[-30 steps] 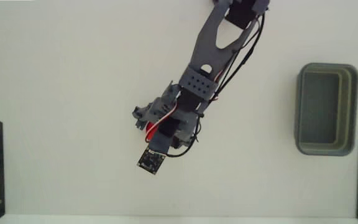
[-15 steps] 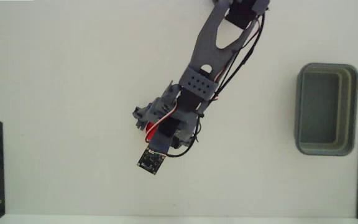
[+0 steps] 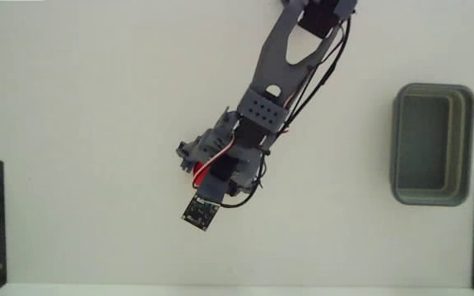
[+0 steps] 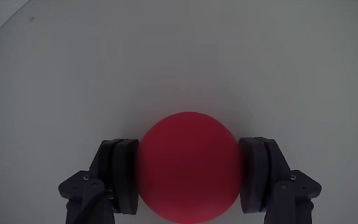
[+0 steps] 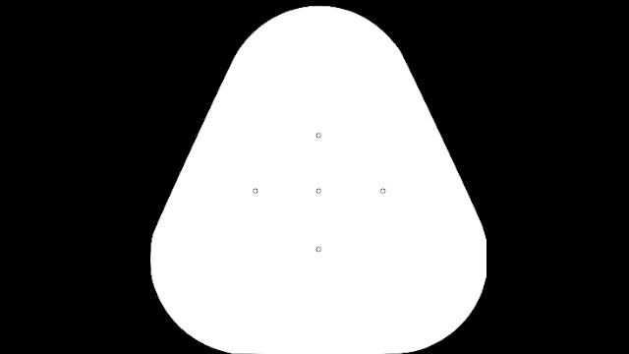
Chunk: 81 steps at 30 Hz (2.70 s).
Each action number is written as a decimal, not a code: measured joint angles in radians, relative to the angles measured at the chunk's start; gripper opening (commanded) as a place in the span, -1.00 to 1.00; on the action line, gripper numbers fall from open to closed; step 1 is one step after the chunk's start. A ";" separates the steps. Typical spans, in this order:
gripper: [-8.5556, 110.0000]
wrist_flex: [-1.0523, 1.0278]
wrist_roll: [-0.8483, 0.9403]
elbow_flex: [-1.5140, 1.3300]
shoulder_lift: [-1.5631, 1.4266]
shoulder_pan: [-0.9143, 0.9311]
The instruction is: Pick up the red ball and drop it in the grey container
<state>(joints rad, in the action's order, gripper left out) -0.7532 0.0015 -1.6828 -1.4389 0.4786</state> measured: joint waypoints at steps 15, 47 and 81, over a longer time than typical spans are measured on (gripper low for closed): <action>0.66 0.000 0.000 0.000 0.000 0.000; 0.53 0.000 0.000 0.000 0.000 0.000; 0.39 0.000 0.002 0.000 0.000 0.000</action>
<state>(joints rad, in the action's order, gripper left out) -0.7532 0.0031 -1.6828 -1.4389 0.4786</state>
